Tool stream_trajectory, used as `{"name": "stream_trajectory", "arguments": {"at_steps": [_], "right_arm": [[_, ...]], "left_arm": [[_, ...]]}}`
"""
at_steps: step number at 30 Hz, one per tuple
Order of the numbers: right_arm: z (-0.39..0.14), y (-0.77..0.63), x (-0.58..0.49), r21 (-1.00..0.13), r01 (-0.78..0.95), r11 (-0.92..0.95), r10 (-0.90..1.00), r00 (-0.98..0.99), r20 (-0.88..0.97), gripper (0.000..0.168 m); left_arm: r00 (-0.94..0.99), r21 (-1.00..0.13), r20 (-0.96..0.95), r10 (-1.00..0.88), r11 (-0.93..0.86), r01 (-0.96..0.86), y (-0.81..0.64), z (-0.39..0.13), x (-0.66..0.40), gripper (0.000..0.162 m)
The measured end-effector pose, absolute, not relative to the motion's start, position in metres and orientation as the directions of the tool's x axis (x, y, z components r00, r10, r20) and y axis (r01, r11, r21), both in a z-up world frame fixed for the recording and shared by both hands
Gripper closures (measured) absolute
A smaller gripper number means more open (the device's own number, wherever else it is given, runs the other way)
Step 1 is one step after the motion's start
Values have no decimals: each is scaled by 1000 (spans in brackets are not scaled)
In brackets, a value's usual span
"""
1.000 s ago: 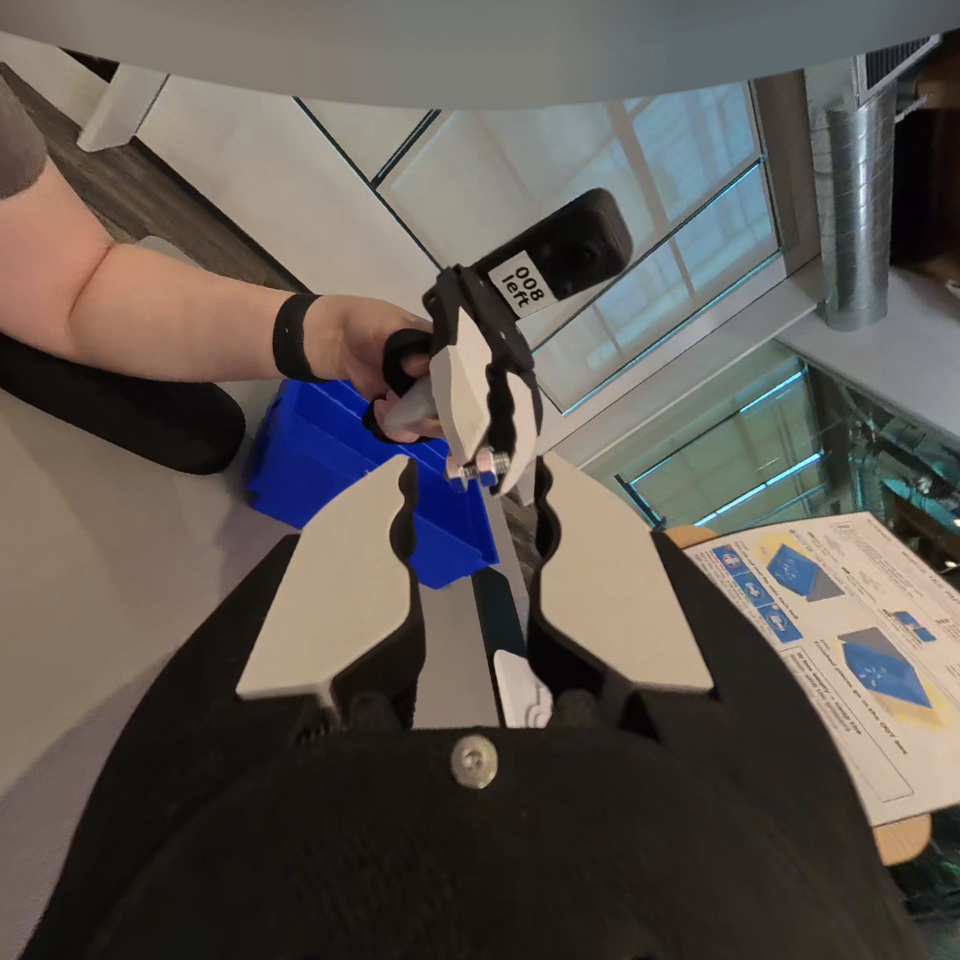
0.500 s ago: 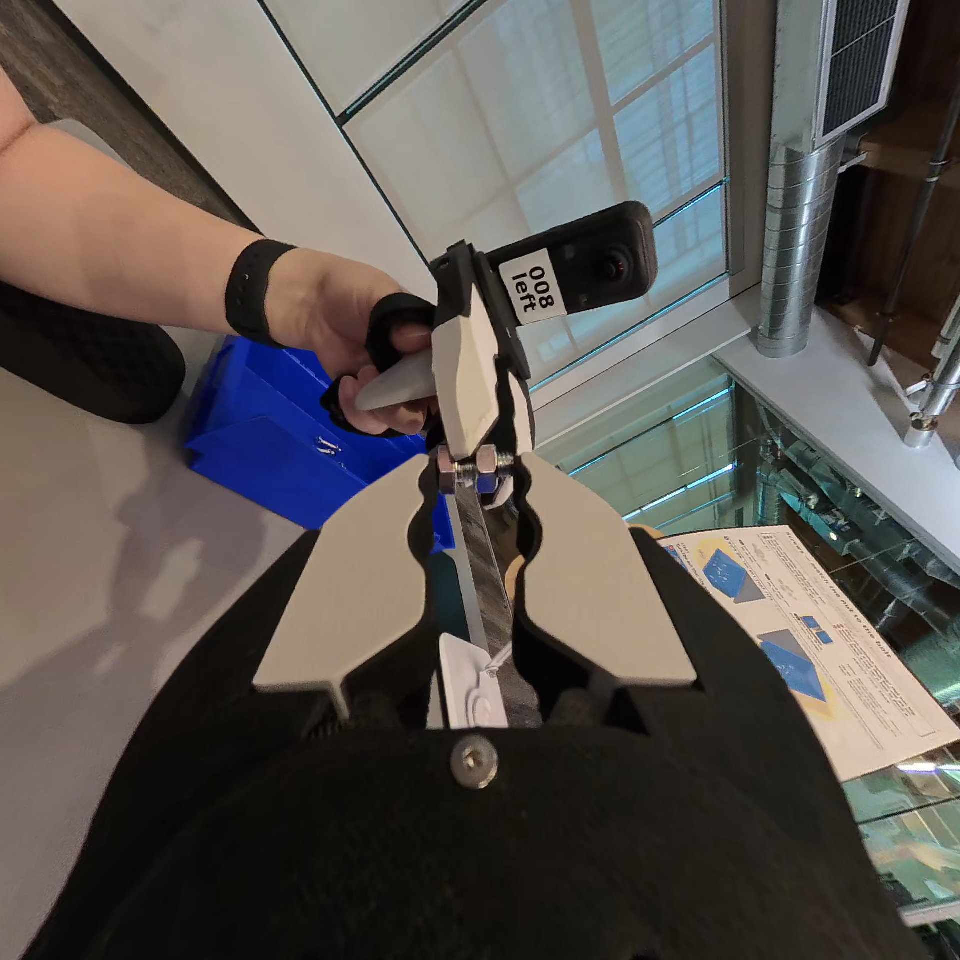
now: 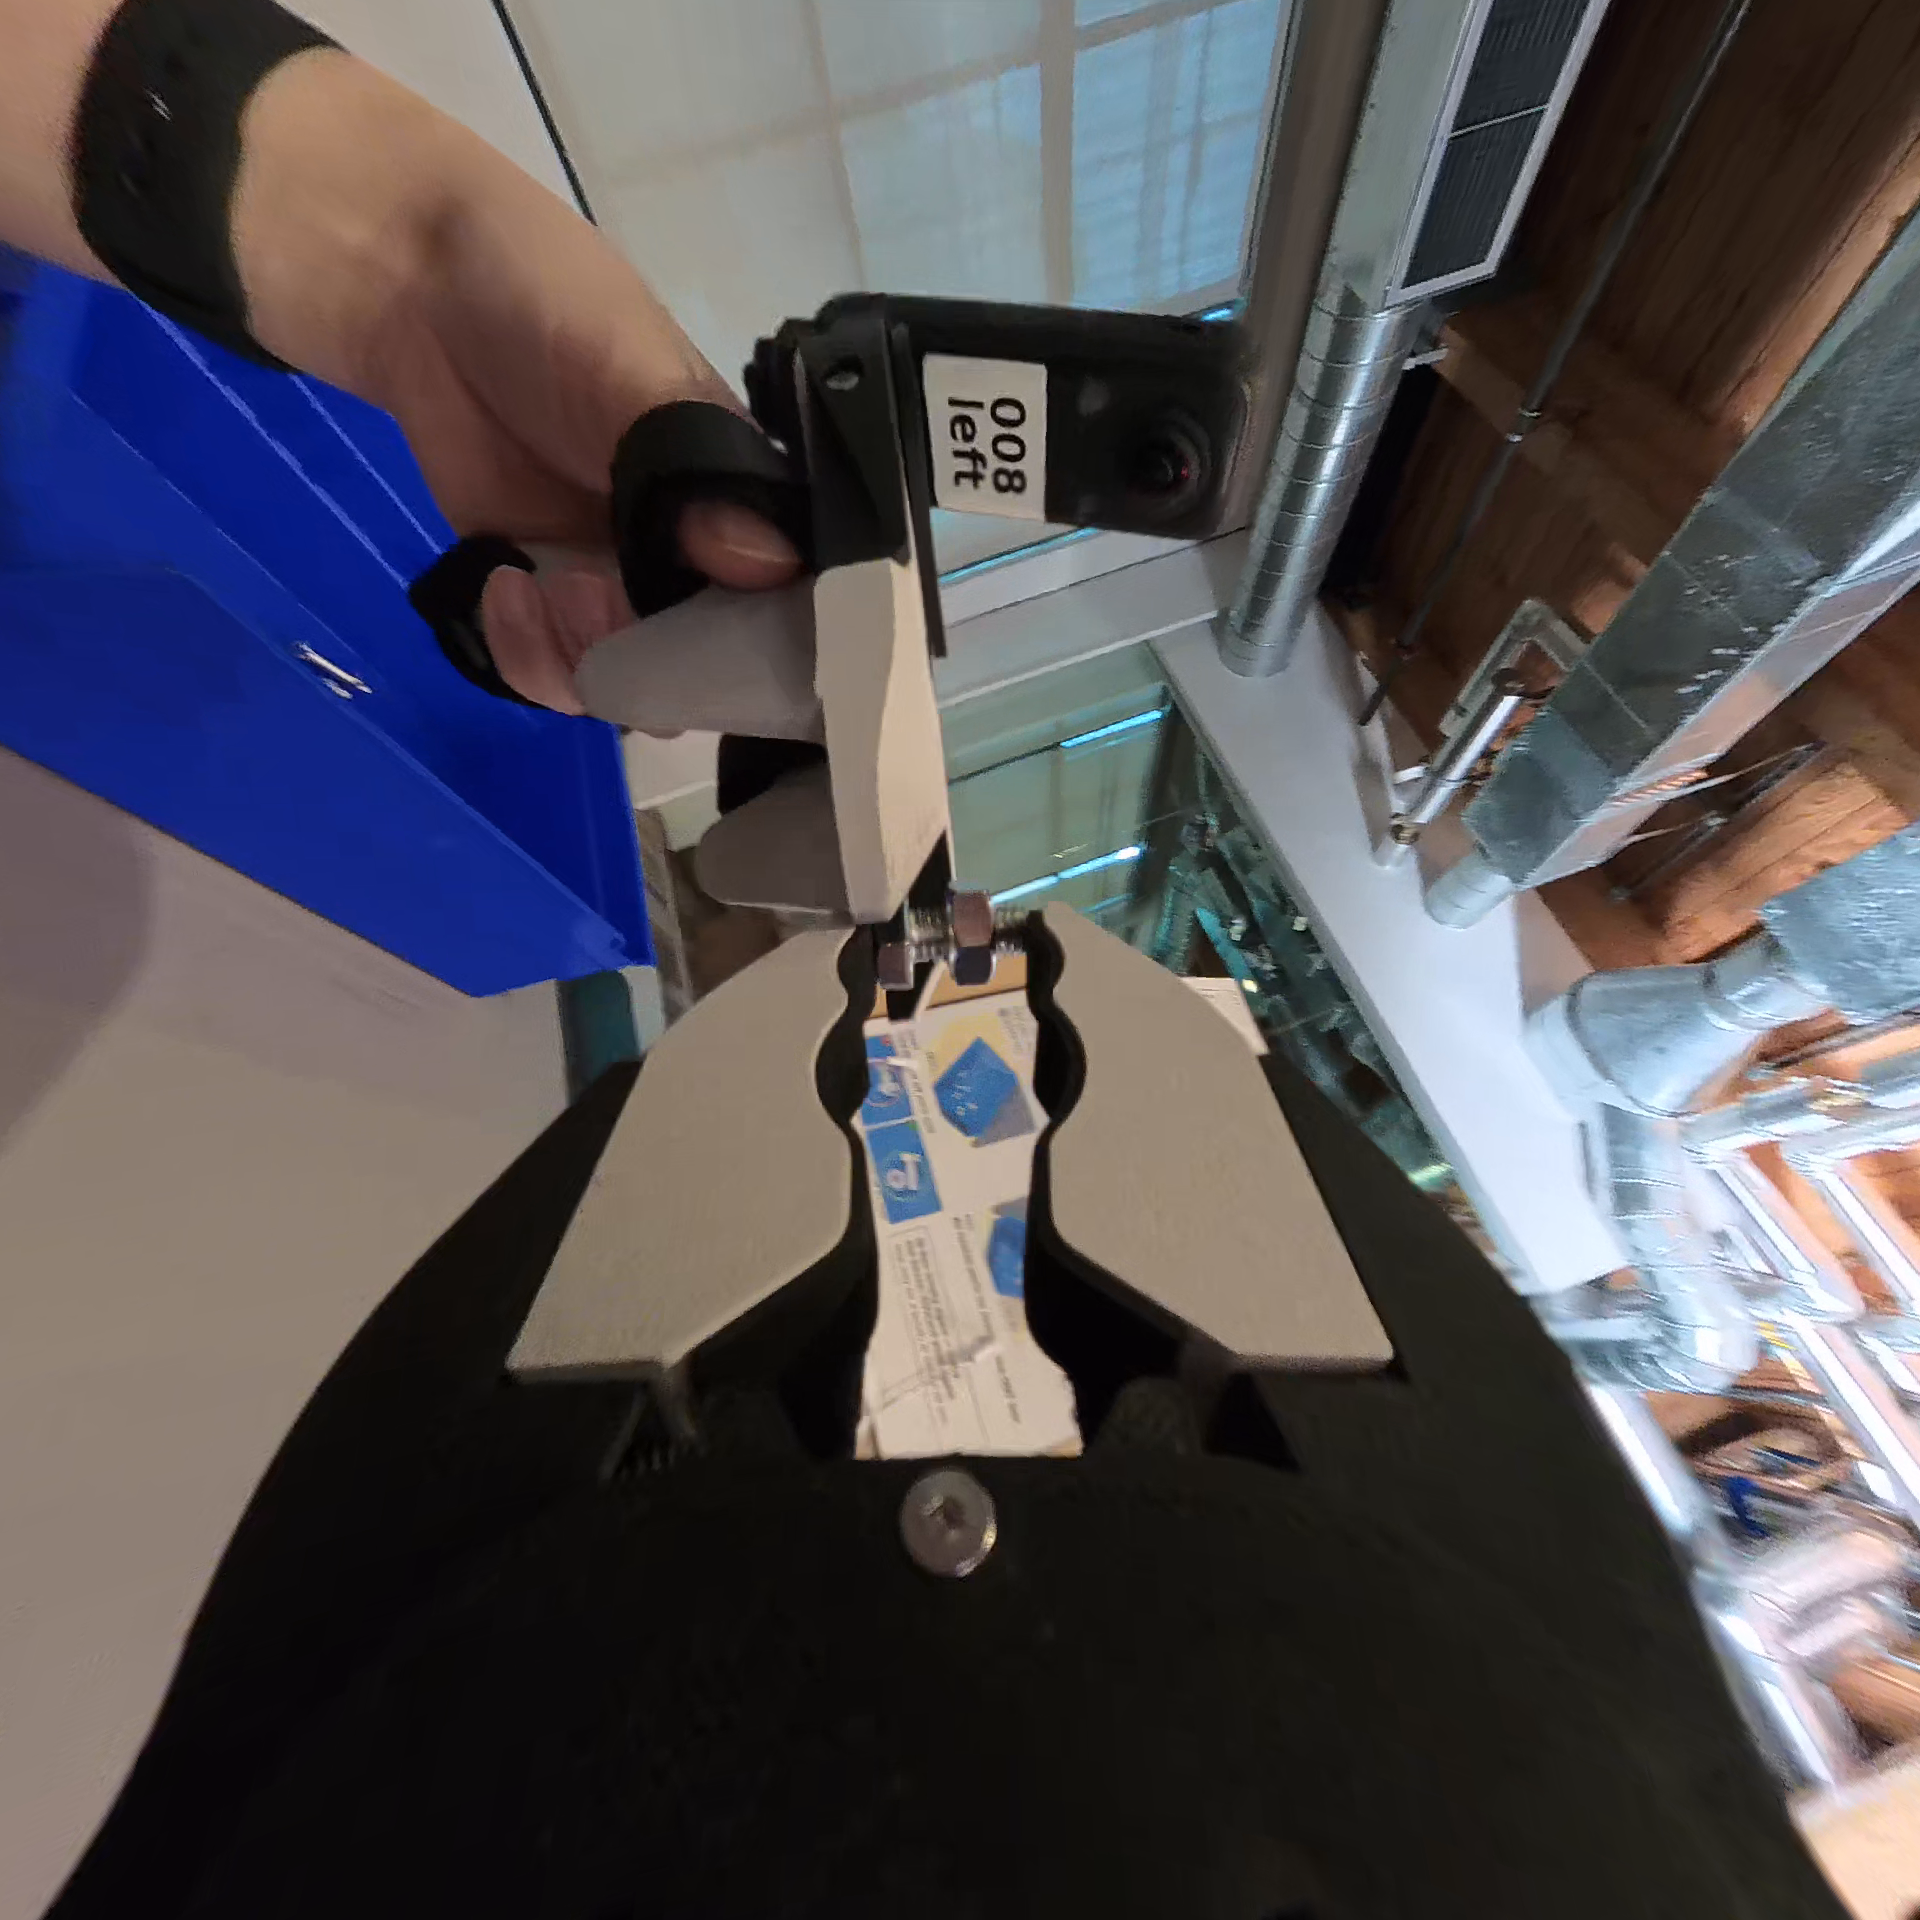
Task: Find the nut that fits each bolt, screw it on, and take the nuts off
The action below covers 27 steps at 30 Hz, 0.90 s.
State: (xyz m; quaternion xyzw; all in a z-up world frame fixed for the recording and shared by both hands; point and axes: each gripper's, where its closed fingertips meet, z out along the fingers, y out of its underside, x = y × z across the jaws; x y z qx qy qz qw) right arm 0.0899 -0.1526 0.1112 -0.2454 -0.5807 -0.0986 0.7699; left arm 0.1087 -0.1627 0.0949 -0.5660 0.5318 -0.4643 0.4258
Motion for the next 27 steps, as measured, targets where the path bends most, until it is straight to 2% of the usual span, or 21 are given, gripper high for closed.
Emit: {"name": "stream_trajectory", "arguments": {"at_steps": [2,6,16,21,27], "right_arm": [[115,-151,92,-227,467,854,74,323,943,140],[115,-151,93,-211,477,853,52,323,945,140],[114,-158,91,-187,458,869,45,304,952,140],[111,-156,90,-182,468,865,42,295,955,140],[113,-155,91,-191,464,865,43,310,950,140]], "left_arm": [[4,-980,45,-999,-45,-194,-164,98,110,137],[26,-980,-4,-1000,-2,-199,-163,98,110,137],[-32,-980,80,-996,-72,-186,-167,99,108,144],[-5,-979,18,-1000,-17,-205,-164,96,108,144],[9,-977,43,-999,-44,-207,-163,97,108,144]]}}
